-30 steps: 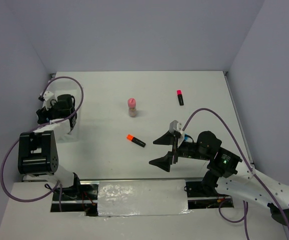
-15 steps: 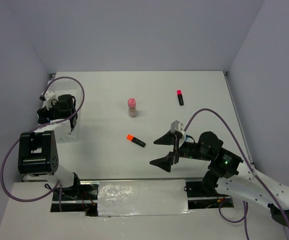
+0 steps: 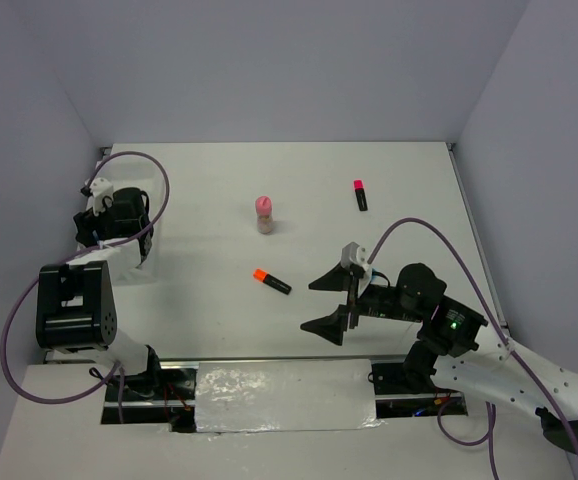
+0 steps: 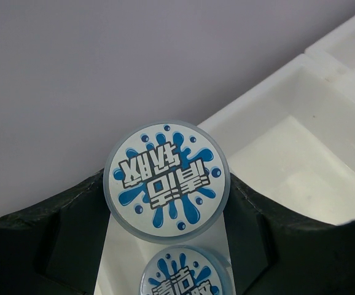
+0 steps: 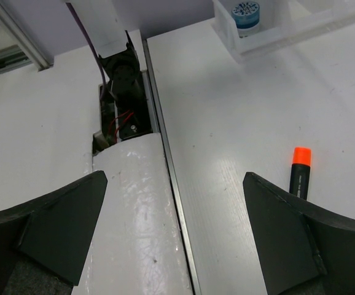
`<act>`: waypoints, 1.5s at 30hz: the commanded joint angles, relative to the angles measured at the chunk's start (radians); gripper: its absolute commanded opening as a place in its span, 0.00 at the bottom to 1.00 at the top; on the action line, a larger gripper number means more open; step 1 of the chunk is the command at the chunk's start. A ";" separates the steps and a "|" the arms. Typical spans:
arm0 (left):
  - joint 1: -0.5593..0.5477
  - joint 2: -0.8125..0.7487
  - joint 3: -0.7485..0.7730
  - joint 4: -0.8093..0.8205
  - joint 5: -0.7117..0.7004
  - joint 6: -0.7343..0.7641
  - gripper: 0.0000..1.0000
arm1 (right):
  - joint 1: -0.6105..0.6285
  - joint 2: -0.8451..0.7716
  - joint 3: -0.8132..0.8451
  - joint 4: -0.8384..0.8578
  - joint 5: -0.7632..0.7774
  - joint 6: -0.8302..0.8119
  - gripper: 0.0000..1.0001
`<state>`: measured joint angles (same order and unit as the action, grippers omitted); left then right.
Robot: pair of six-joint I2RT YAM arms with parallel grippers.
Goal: Sort the stationery into containers
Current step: Place the stationery in the storage box.
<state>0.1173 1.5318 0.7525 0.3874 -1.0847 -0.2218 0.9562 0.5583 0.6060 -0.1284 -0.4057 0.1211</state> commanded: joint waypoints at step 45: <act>-0.018 -0.013 -0.004 0.008 -0.032 -0.043 0.99 | 0.006 -0.008 0.057 0.010 -0.024 -0.011 1.00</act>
<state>0.1036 1.5356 0.7368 0.3733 -1.0706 -0.2333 0.9562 0.5514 0.6174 -0.1356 -0.4164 0.1211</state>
